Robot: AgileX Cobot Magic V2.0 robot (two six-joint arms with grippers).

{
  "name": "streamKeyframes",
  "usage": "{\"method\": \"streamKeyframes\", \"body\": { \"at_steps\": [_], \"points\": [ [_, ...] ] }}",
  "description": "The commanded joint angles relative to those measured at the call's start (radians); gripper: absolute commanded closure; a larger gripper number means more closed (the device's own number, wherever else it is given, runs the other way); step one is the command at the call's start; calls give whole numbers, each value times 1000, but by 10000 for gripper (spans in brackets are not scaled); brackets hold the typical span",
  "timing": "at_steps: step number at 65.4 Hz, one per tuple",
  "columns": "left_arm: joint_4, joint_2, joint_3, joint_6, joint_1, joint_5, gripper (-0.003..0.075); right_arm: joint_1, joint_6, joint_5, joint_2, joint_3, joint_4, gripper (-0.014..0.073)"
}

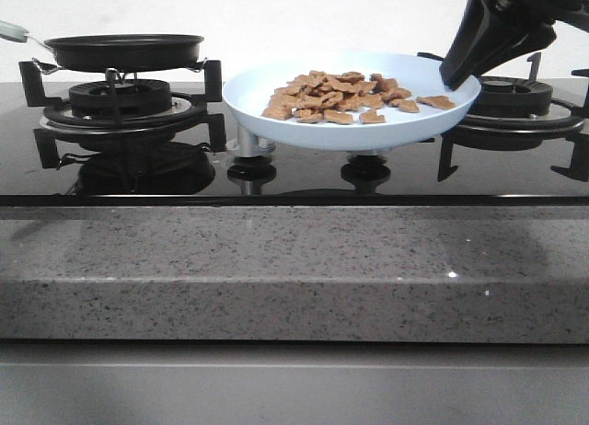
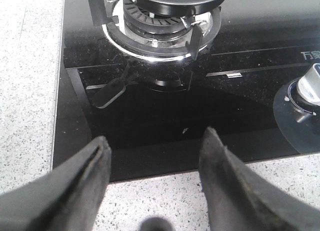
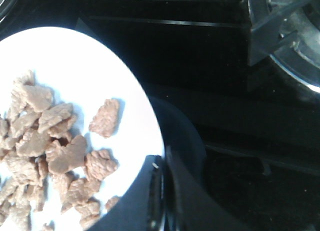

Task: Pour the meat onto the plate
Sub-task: 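Carry the meat-filled plate with the right gripper toward the stove center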

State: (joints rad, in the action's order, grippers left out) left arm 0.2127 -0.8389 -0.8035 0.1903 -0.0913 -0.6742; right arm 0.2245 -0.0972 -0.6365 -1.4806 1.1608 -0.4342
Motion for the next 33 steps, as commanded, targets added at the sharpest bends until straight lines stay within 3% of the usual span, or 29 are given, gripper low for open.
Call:
{"method": "streamKeyframes", "body": {
  "at_steps": [1,33],
  "points": [
    [11,6,-28,-9,-8,70,336,-3,-9,42,42,60,-22,662],
    [11,6,-28,-9,-8,70,336,-7,-9,-77,-114,418,1,662]
  ]
}}
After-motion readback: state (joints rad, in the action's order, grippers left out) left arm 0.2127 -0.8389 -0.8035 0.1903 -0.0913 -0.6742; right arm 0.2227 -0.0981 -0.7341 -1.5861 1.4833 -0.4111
